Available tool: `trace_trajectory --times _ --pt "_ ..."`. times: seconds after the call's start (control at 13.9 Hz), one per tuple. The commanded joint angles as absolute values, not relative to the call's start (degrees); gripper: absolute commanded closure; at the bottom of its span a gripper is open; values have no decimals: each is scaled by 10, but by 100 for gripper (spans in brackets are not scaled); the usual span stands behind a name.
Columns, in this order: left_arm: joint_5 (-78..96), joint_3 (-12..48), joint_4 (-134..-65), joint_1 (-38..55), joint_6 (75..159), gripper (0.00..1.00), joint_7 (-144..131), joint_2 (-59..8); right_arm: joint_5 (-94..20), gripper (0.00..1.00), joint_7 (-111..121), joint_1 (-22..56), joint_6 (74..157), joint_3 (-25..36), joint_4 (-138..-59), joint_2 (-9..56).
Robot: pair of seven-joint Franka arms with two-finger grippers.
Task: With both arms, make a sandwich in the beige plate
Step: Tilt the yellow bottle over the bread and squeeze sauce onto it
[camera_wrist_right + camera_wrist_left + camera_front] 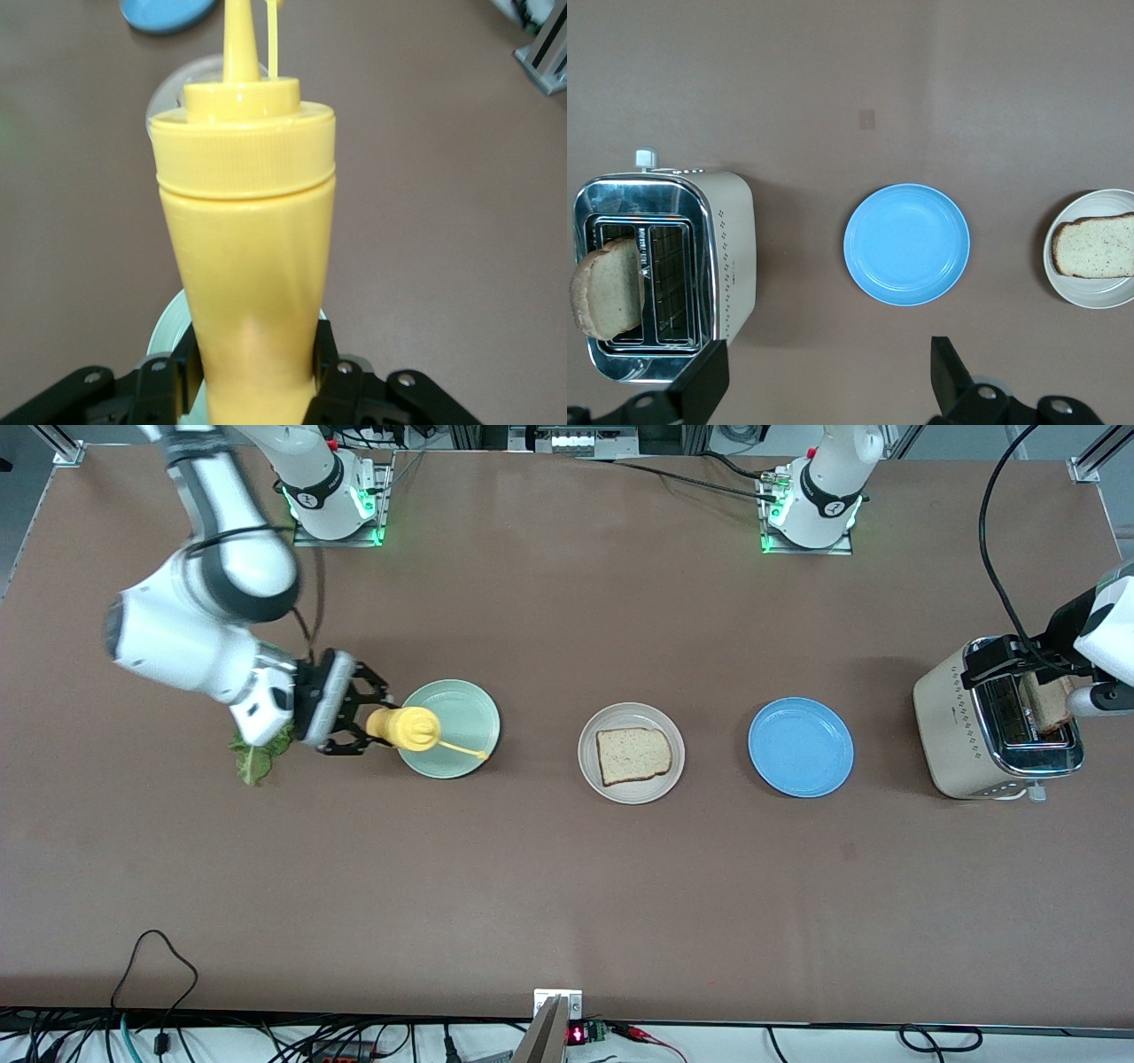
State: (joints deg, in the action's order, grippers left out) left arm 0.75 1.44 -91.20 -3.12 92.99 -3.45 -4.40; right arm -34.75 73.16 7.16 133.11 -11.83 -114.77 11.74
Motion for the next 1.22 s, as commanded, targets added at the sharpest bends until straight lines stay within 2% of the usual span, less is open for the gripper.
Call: trace_trajectory --times 0.0,0.36,0.65,0.94,1.15 --pt "-6 15 -909 -32 929 0 -28 -43 -219 98 581 83 1356 -157 -1128 123" --pt "-5 11 -911 -39 925 0 -28 -44 38 98 303 160 1354 -198 -1077 177" --pt "-5 11 -911 -39 924 0 -28 -44 164 98 143 247 1337 -196 -1023 242" --pt "-5 11 -911 -39 923 0 -28 -45 202 98 105 286 1308 -190 -984 279" --pt "-5 10 -912 -40 921 0 -28 -45 210 98 84 301 1308 -179 -984 284"
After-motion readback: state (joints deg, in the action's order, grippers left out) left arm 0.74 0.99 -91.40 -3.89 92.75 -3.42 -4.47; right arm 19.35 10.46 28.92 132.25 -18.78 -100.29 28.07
